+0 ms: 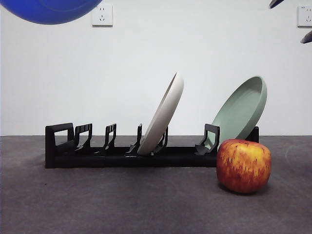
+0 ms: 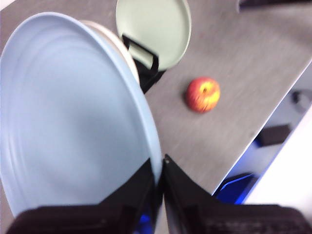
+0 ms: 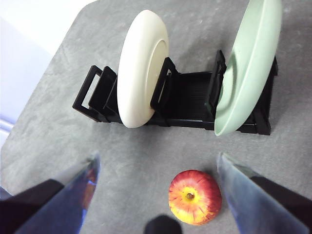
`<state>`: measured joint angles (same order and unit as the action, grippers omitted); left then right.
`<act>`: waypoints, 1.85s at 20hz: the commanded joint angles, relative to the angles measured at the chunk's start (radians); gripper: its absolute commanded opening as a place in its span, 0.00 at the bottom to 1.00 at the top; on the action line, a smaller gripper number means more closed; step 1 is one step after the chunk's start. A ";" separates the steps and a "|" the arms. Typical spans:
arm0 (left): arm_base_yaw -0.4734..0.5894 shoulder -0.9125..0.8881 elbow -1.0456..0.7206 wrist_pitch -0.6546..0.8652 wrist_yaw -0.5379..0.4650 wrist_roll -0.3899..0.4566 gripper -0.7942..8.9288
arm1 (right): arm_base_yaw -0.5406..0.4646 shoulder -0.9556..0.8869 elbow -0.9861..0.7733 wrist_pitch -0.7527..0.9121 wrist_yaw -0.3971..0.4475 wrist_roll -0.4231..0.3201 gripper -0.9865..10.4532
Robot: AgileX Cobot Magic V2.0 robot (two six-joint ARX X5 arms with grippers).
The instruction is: Take the blue plate from the plate rack,put the plate on the table,take the apple from the table,put the apple in the plate
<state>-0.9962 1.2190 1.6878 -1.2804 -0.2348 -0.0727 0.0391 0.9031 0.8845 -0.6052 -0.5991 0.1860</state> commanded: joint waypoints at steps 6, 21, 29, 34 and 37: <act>-0.279 0.040 -0.370 0.164 -0.188 -0.198 0.07 | 0.001 0.000 0.004 0.003 0.005 -0.012 0.44; -0.193 0.476 -0.669 0.689 -0.168 0.112 0.08 | 0.001 0.000 0.004 -0.010 0.005 -0.012 0.44; -0.167 0.431 -0.590 0.651 -0.076 0.043 0.50 | 0.031 0.002 0.004 -0.010 0.006 -0.019 0.64; -0.159 0.209 -0.437 0.613 -0.147 0.024 0.50 | 0.124 0.018 0.004 -0.028 0.080 -0.020 0.64; -0.120 0.036 -0.343 0.581 -0.210 0.024 0.50 | 0.232 0.069 0.004 -0.077 0.212 -0.024 0.64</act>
<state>-1.1217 1.2713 1.3422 -0.6956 -0.4370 -0.0376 0.2611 0.9657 0.8852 -0.6819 -0.4019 0.1711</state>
